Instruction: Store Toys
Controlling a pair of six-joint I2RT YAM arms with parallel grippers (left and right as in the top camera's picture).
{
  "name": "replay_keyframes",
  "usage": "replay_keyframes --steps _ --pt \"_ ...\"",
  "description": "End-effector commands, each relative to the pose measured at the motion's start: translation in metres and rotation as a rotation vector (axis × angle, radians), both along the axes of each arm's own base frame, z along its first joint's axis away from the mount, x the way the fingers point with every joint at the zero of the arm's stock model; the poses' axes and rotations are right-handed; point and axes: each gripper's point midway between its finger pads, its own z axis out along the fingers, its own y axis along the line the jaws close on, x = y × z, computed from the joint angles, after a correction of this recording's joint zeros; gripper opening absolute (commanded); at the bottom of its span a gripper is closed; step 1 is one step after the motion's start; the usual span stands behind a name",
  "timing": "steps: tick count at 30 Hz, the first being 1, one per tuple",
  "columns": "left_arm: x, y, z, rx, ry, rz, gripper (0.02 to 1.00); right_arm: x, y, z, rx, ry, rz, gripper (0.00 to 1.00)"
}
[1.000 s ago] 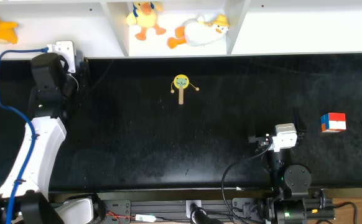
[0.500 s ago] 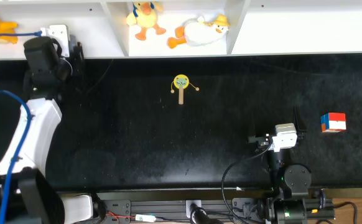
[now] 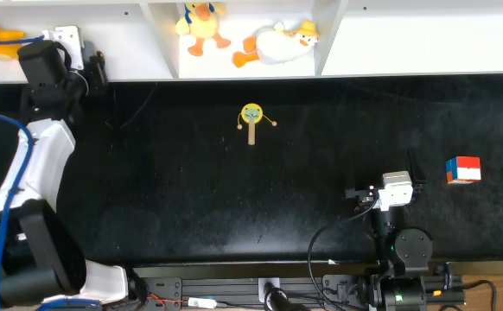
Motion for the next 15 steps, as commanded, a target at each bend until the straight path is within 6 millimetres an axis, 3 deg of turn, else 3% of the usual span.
replay_keyframes --steps 1,15 --pt "0.019 0.001 0.016 0.006 -0.045 -0.026 0.056 0.001 0.0 -0.004 -0.003 0.005 0.001 0.993" --pt "0.046 0.007 0.018 0.015 -0.061 -0.028 0.036 0.001 0.0 -0.004 -0.003 0.005 0.001 0.996"
